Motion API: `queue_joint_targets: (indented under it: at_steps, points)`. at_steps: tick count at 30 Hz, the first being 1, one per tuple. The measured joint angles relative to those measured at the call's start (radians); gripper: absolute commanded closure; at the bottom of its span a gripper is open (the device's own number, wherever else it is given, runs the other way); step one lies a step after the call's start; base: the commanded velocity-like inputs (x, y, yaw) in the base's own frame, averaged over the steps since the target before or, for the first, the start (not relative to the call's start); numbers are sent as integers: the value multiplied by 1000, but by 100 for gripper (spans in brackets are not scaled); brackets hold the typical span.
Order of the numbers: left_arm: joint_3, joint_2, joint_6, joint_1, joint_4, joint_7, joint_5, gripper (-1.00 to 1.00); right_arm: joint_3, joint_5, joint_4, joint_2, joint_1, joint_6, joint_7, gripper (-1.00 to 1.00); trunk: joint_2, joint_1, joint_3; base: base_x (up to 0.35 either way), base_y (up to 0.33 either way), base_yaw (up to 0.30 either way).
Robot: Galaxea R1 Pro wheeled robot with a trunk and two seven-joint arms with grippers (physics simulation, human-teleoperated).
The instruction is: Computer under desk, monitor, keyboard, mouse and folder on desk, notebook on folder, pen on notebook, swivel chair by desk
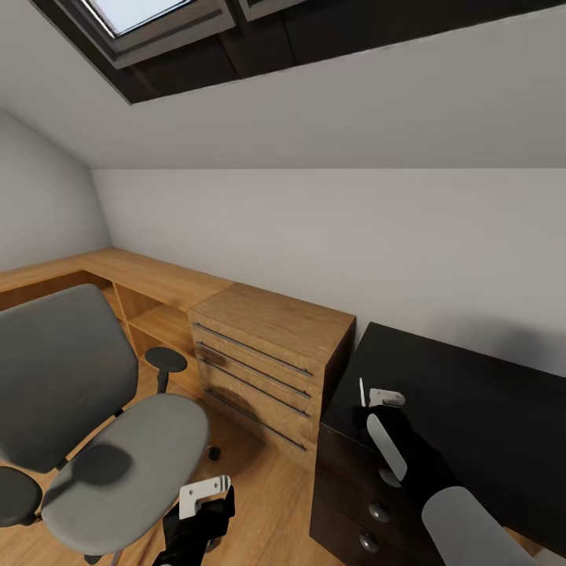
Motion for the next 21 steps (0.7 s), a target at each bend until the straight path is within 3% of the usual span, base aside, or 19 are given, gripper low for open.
queue_joint_targets:
  at_steps: [9, 21]
  points:
    - [0, 1, 0, 0, 0, 0, 0, -100, 0, -7, 0, -1, 0, -2, -1, 100, 0, 0, 0, 0, 0, 0]
    - [0, 2, -2, 2, 1, 1, -1, -100, -1, -9, 3, -2, 0, 1, -3, 100, 84, -46, 37, 0, 0, 0]
